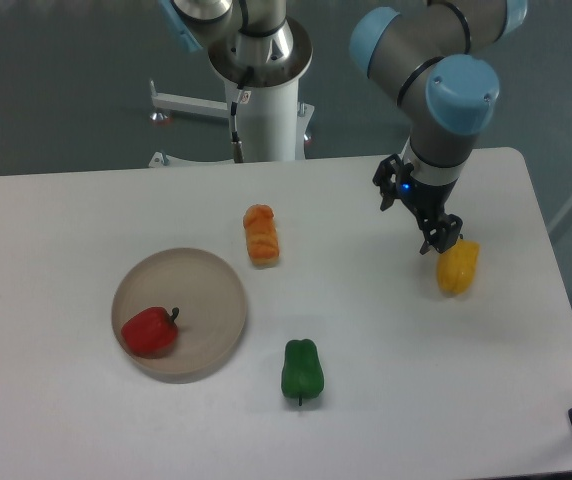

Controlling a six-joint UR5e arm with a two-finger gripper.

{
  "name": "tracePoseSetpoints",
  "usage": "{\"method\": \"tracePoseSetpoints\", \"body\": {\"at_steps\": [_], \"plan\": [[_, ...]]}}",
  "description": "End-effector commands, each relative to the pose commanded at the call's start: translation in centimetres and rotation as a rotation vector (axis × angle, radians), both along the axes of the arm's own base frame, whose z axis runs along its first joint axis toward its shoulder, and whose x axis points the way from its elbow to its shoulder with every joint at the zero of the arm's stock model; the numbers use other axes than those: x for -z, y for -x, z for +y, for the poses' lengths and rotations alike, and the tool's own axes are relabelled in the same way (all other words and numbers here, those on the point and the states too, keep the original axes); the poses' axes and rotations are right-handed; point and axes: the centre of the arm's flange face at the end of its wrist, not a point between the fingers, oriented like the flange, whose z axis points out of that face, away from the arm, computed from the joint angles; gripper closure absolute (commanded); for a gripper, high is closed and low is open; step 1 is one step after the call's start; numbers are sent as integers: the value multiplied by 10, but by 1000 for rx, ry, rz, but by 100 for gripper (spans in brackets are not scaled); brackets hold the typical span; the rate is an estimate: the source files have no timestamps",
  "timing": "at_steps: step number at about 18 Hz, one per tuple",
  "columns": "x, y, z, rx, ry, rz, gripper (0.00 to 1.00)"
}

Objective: Pick up the red pepper from the plate
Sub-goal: 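Move the gripper from beside the yellow pepper over to the plate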

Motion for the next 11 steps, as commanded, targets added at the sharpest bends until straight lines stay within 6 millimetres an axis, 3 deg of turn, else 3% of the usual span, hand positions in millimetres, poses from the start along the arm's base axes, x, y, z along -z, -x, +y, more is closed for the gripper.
{"method": "tracePoseSetpoints", "body": {"at_steps": [2, 6, 11], "plan": [[2, -21, 16, -13, -1, -13, 0], [9, -106, 61, -12, 3, -50, 0], [17, -179, 102, -132, -9, -79, 0]]}}
